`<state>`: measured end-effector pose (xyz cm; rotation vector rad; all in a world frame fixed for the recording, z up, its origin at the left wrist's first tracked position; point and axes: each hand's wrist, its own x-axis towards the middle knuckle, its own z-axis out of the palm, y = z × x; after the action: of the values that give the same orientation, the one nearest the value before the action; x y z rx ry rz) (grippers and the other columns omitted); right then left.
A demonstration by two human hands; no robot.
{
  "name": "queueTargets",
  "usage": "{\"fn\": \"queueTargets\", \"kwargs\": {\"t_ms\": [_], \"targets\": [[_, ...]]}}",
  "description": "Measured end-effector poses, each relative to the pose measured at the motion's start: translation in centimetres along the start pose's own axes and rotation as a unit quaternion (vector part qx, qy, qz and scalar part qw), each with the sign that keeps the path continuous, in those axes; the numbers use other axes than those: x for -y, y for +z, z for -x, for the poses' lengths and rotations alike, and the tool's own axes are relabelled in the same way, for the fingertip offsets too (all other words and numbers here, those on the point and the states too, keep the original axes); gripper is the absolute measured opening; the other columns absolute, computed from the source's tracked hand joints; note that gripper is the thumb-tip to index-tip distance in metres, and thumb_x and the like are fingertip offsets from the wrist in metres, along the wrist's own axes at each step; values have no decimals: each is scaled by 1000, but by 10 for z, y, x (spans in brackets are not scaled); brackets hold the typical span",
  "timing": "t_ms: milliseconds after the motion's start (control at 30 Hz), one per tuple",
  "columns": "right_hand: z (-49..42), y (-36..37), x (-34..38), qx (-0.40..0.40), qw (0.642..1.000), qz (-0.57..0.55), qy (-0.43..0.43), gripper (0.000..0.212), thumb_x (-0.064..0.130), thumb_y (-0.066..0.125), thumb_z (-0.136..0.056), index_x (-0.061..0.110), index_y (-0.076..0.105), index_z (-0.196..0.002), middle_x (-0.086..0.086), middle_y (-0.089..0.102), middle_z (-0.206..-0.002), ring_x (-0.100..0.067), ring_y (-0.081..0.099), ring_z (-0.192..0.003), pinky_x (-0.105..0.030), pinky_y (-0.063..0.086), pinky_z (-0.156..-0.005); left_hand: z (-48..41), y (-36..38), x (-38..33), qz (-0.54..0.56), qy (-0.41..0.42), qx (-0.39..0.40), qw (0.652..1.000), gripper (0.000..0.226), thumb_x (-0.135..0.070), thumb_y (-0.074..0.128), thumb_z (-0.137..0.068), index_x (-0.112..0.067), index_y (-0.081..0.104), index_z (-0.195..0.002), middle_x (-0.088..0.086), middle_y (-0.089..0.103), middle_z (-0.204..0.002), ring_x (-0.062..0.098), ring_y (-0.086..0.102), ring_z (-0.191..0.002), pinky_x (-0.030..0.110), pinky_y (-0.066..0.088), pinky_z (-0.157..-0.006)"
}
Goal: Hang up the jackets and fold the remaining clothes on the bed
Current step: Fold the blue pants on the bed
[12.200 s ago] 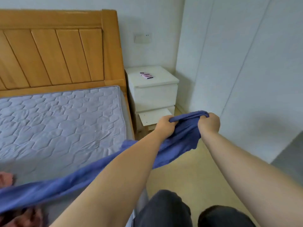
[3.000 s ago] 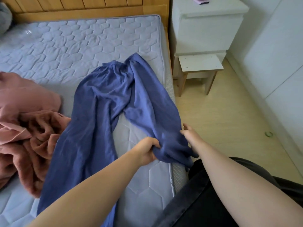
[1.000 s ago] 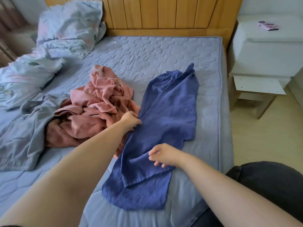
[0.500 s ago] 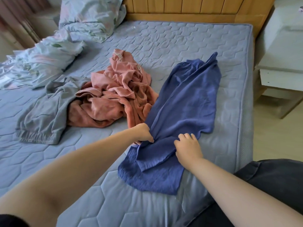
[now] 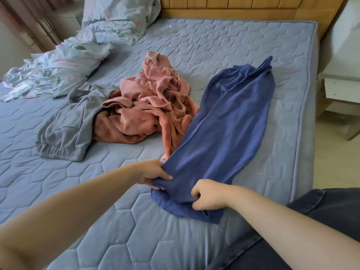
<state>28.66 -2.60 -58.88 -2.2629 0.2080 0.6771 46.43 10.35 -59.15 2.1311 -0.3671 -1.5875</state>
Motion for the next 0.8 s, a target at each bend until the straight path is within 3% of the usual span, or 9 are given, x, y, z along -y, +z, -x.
{"fn": "queueTargets", "kwargs": {"t_ms": [67,200,267,333,500,567,633,700,800], "targets": [[5,2,1,46,998,43,5,31,13,56,-74,16,32,-54,0,26,-54,-17,24,-53,-30,23,-49,4,-2,12,-23,-16,1,1000,4,-9,66,-88,-8,62,-87,3,64,-61,10,57,-47,20,47,-48],[10,17,-6,120,987,105,28,23,16,62,-74,14,44,-60,-3,43,-56,-17,38,-52,-28,33,-50,7,7,20,-120,-42,9,992,13,-11,66,-87,-9,60,-76,1,62,-55,10,55,-45,18,43,-46],[10,19,-10,104,991,73,34,17,26,68,-76,16,58,-68,-3,60,-66,-15,49,-57,-29,42,-57,5,12,20,-338,-31,-89,936,19,-25,66,-80,-13,58,-69,-1,56,-58,17,54,-54,24,42,-51],[10,16,-15,64,996,32,48,23,42,69,-78,19,67,-80,0,69,-81,-12,58,-70,-28,49,-67,5,16,20,-472,-5,-178,864,28,-41,69,-74,-17,60,-84,-2,56,-75,22,53,-71,29,45,-62],[9,16,-23,4,995,70,72,49,59,70,-70,24,61,-102,8,56,-102,-12,53,-99,-31,49,-85,7,16,18,-280,-15,-147,949,57,-49,78,-70,-12,55,-107,-2,55,-101,19,53,-90,29,46,-77],[9,21,-17,-3,993,96,68,68,63,69,-69,24,50,-122,6,46,-116,-15,42,-115,-33,42,-94,7,14,15,-58,-50,-70,995,57,-36,84,-64,-5,62,-107,7,66,-108,22,63,-93,34,53,-82],[8,24,-11,-30,995,70,71,84,66,69,-65,25,40,-132,5,42,-126,-16,36,-124,-37,39,-101,12,17,3,123,-76,4,989,36,-19,73,-81,-2,61,-111,12,70,-103,24,67,-90,37,56,-80],[6,24,-8,-55,996,21,72,92,67,70,-60,27,35,-135,7,41,-130,-16,35,-126,-39,39,-103,16,20,-15,205,-72,16,976,13,-14,58,-93,-4,60,-101,9,72,-80,18,69,-67,28,57,-61],[7,16,-1,-108,989,-80,59,77,61,72,-60,29,42,-122,12,50,-119,-10,46,-115,-32,44,-94,27,27,-50,280,-47,0,959,15,-8,51,-96,-1,57,-84,8,64,-54,12,62,-42,18,49,-40]]}}
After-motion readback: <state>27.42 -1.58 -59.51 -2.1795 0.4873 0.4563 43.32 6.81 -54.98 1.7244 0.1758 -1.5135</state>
